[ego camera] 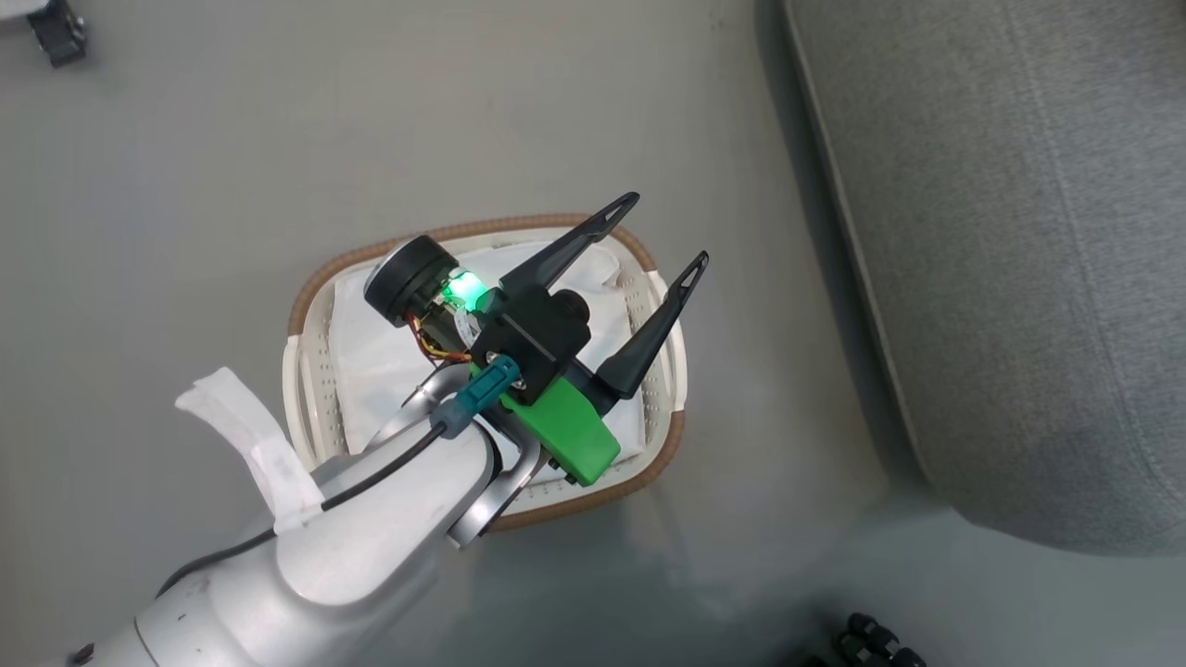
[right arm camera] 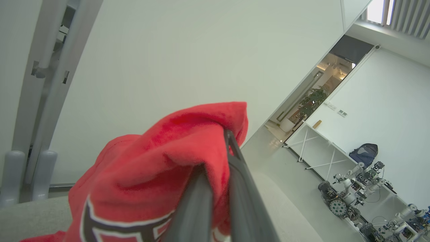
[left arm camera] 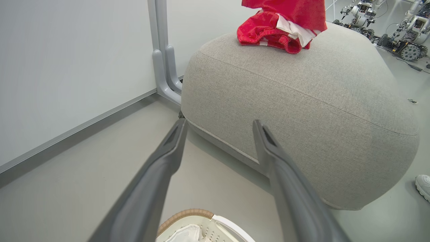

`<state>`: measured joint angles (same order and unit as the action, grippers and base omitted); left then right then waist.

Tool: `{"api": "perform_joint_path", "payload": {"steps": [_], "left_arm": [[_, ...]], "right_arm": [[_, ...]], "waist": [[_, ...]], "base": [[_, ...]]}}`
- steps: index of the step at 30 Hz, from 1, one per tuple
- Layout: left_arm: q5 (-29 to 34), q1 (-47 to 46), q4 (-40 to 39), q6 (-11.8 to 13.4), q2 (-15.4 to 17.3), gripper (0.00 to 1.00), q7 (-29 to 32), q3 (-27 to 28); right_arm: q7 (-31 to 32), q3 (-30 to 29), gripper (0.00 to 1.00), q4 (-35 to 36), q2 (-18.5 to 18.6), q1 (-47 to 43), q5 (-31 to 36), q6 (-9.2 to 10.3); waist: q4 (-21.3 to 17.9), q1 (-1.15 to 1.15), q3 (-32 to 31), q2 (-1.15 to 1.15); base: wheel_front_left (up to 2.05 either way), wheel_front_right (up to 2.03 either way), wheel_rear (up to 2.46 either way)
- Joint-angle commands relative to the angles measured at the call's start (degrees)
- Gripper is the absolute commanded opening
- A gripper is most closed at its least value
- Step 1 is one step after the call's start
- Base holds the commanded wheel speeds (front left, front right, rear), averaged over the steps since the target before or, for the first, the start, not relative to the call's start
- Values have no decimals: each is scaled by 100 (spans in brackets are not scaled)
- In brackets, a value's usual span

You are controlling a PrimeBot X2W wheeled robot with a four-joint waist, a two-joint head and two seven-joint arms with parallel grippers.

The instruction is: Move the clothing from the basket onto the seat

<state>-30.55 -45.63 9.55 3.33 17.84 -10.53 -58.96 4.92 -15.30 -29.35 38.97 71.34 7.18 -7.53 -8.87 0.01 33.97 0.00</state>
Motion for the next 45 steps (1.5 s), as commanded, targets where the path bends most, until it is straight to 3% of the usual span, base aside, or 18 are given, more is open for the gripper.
{"api": "perform_joint_path", "payload": {"steps": [1, 10, 17, 18, 19, 20, 21, 33, 45], "left_arm": [[63, -108, -26, 26, 74, 100, 34, 16], [130, -189, -154, 76, 251, 100, 228, -52], [151, -238, -159, 89, 193, 100, 298, -133], [146, -241, -155, 105, 188, 100, 310, -135], [139, -242, -152, 116, 187, 100, 313, -134], [130, -240, -144, 123, 191, 100, 315, -134], [114, -233, -131, 126, 200, 100, 305, -129], [-60, -14, -56, 241, 230, 100, 114, 15], [-320, 178, 350, 226, -48, 100, -252, 141]], "right_arm": [[-103, -102, 0, -155, -99, -253, 55, 8], [-690, -798, 0, -1308, -858, -1123, 289, 8], [-1108, -1055, 0, -1885, -1138, -1163, 574, 8], [-1182, -1082, 28, -1956, -1165, -1157, 608, 8], [-1232, -1081, 40, -2020, -1195, -1154, 630, 8], [-1311, -1046, 89, -2099, -1233, -1157, 652, 8], [-1395, -1027, 100, -2145, -1253, -1157, 654, 8], [-1912, -479, 100, -2475, -1551, -1290, 387, 8], [-1984, 252, 100, -2229, -1754, -1452, 32, 8]], "waist": [[171, -1, 307, 0], [8, -1, 547, 0], [-104, -1, 530, 0], [-121, -1, 517, 0], [-136, -1, 502, 0], [-155, -1, 482, 0], [-171, -1, 461, 0], [-425, -1, -32, 0], [-195, -1, -833, 0]], "base": [[0, 0, 0], [0, 0, 0], [0, 0, 0], [0, 0, 0], [0, 0, 0], [0, 0, 0], [0, 0, 0], [0, 0, 0], [0, 0, 0]]}}
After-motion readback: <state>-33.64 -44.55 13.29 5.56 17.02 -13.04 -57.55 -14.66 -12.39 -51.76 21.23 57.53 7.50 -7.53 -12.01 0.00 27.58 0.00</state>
